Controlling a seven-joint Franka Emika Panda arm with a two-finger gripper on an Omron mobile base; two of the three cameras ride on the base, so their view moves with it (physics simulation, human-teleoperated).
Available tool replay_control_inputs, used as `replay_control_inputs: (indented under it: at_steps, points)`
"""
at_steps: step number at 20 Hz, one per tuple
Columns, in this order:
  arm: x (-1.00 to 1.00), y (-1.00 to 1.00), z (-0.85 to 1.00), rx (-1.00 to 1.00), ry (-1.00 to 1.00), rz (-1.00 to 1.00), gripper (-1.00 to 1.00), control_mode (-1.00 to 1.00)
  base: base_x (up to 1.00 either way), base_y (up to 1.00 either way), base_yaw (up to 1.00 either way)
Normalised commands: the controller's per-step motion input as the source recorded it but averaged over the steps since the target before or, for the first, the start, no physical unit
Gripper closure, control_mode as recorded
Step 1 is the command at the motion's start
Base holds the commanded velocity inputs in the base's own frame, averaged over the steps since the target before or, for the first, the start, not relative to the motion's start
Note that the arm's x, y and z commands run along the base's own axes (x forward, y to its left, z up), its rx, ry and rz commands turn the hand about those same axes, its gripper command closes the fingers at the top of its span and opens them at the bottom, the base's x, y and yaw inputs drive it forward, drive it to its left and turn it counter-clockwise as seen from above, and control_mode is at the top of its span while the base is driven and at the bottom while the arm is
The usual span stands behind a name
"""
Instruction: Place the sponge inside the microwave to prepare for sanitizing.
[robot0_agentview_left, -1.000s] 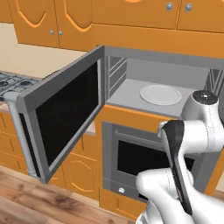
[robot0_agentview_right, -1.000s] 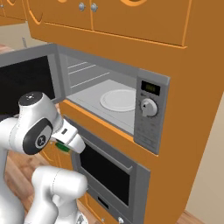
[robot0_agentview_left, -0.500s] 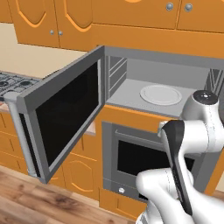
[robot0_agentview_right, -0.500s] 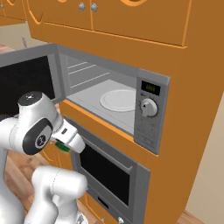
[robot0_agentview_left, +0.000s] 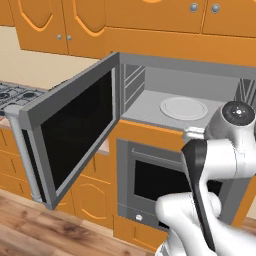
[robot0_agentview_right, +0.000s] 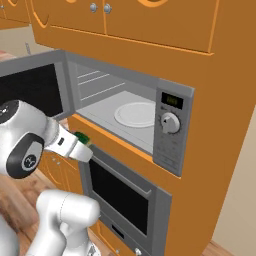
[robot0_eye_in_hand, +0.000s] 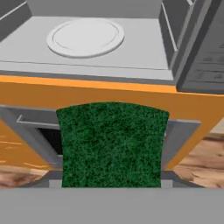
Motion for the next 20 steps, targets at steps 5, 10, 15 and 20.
replay_control_inputs:
  at_steps: [5, 10, 15, 20]
  points:
    - [0.0, 0.0, 0.47, -0.11, -0.38, -0.16, 1.0, -1.0, 0.0, 0.0, 0.0]
    - [0.31, -0.04, 0.24, -0.08, -0.23, -0.16, 1.0, -1.0, 0.0, 0.0, 0.0]
    - [0.87, -0.12, 0.0, 0.0, 0.0, -0.06, 1.0, -1.0, 0.0, 0.0, 0.0]
    - [0.94, -0.23, 0.0, 0.0, 0.02, -0.02, 1.0, -1.0, 0.0, 0.0, 0.0]
